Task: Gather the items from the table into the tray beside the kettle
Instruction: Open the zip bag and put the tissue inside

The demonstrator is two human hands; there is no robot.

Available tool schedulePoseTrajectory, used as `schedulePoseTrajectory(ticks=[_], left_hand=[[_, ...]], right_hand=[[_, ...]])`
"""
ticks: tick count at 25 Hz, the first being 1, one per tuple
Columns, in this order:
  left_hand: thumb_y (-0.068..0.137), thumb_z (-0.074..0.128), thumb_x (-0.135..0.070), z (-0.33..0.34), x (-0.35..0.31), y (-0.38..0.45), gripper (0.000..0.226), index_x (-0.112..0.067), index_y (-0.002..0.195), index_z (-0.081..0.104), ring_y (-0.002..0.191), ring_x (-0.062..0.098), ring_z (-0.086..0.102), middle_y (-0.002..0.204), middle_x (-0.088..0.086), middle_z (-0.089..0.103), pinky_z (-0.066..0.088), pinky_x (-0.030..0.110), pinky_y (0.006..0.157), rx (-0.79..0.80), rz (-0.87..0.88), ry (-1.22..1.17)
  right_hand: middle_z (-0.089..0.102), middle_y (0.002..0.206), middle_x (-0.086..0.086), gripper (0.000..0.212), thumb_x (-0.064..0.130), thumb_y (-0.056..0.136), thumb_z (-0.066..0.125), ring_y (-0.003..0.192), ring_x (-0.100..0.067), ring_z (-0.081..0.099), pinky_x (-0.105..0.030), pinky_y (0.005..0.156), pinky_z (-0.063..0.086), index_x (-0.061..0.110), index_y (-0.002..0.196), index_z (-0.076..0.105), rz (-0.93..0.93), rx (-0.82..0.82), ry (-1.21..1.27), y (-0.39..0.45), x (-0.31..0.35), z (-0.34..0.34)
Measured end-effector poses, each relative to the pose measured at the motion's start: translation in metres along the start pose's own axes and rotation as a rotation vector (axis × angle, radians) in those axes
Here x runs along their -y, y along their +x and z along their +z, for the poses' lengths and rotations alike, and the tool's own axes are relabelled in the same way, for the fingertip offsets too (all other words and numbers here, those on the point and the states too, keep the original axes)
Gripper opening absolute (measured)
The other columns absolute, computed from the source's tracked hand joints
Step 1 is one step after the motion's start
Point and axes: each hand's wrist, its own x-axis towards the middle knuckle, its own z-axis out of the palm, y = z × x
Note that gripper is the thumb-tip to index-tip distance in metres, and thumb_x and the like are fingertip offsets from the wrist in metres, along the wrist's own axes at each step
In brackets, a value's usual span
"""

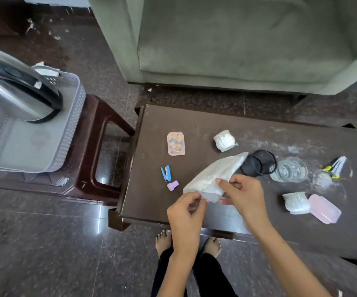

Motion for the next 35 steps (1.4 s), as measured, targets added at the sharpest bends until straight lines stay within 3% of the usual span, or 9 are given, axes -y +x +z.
schedulePoseTrajectory(ticks=[3, 5, 9, 13, 18, 21, 25, 30, 35], left_hand=[[0.078, 0.069, -0.001, 0.000, -0.003, -0.002, 0.022, -0.019, 0.065, 0.071, 0.060, 0.003, 0.061, 0.065, -0.008, 0.070, 0.052, 0.024, 0.065, 0.046, -0.063, -0.032], [0.078, 0.073, -0.007, -0.003, -0.006, -0.002, 0.023, -0.024, 0.063, 0.073, 0.062, 0.008, 0.064, 0.067, -0.006, 0.073, 0.054, 0.030, 0.068, 0.076, -0.125, -0.099], [0.077, 0.075, -0.014, -0.003, -0.012, -0.004, 0.005, -0.018, 0.074, 0.076, 0.075, 0.027, 0.071, 0.077, 0.009, 0.076, 0.059, 0.043, 0.074, 0.156, -0.218, -0.217], [0.083, 0.068, -0.006, -0.004, -0.014, -0.007, 0.011, 0.004, 0.088, 0.072, 0.079, 0.023, 0.067, 0.083, 0.018, 0.070, 0.058, 0.027, 0.069, 0.159, -0.459, -0.456], [0.085, 0.066, -0.010, -0.015, -0.019, -0.010, 0.012, 0.001, 0.085, 0.072, 0.078, 0.022, 0.071, 0.079, 0.012, 0.074, 0.056, 0.020, 0.064, 0.214, -0.597, -0.533], [0.082, 0.070, -0.020, -0.018, -0.027, -0.014, 0.020, -0.002, 0.089, 0.074, 0.081, 0.021, 0.073, 0.086, 0.014, 0.075, 0.058, 0.023, 0.068, 0.283, -0.573, -0.522], [0.080, 0.072, -0.015, -0.018, -0.032, -0.011, 0.014, -0.003, 0.086, 0.074, 0.077, 0.020, 0.073, 0.084, 0.017, 0.074, 0.057, 0.023, 0.062, 0.276, -0.544, -0.454], [0.080, 0.071, -0.006, -0.018, -0.036, -0.002, 0.006, -0.005, 0.075, 0.073, 0.067, 0.017, 0.072, 0.081, 0.013, 0.073, 0.058, 0.021, 0.061, 0.237, -0.498, -0.375], [0.082, 0.069, -0.005, -0.022, -0.031, 0.002, 0.010, 0.005, 0.085, 0.069, 0.063, 0.016, 0.073, 0.066, 0.006, 0.073, 0.058, 0.020, 0.060, 0.187, -0.500, -0.401]], right_hand=[[0.067, 0.065, -0.009, 0.030, 0.023, 0.087, 0.064, 0.064, -0.021, 0.069, -0.027, 0.055, 0.057, -0.005, 0.075, 0.064, 0.029, 0.023, 0.079, -0.008, -0.002, -0.004], [0.070, 0.067, -0.002, 0.031, 0.028, 0.092, 0.057, 0.067, -0.016, 0.071, -0.024, 0.058, 0.057, 0.002, 0.079, 0.068, -0.011, 0.050, 0.047, -0.014, -0.004, -0.007], [0.074, 0.082, 0.009, 0.016, 0.015, 0.090, 0.060, 0.080, -0.003, 0.068, -0.016, 0.070, 0.052, 0.020, 0.087, 0.074, -0.247, 0.106, -0.248, -0.033, -0.016, -0.017], [0.069, 0.104, 0.015, 0.035, 0.004, 0.074, 0.056, 0.100, -0.004, 0.063, -0.018, 0.087, 0.048, 0.022, 0.098, 0.073, -0.543, 0.197, -0.475, -0.051, -0.026, -0.029], [0.070, 0.099, 0.008, 0.013, 0.017, 0.081, 0.067, 0.092, -0.009, 0.065, -0.026, 0.079, 0.052, 0.018, 0.092, 0.074, -0.781, 0.110, -0.623, -0.053, -0.041, -0.026], [0.070, 0.091, 0.004, 0.011, 0.007, 0.079, 0.071, 0.081, -0.007, 0.063, -0.020, 0.071, 0.051, 0.013, 0.087, 0.074, -0.806, 0.062, -0.625, -0.047, -0.039, -0.023], [0.068, 0.086, 0.005, 0.009, 0.014, 0.080, 0.070, 0.071, -0.007, 0.061, -0.017, 0.064, 0.047, 0.017, 0.088, 0.074, -0.806, 0.060, -0.660, -0.043, -0.034, -0.022], [0.068, 0.087, 0.005, 0.010, 0.021, 0.083, 0.067, 0.074, -0.010, 0.063, -0.025, 0.063, 0.051, 0.017, 0.088, 0.075, -0.794, 0.056, -0.657, -0.039, -0.035, -0.024], [0.069, 0.091, 0.005, 0.012, 0.021, 0.085, 0.064, 0.080, -0.012, 0.065, -0.028, 0.069, 0.051, 0.016, 0.088, 0.073, -0.803, 0.033, -0.722, -0.033, -0.039, -0.043]])
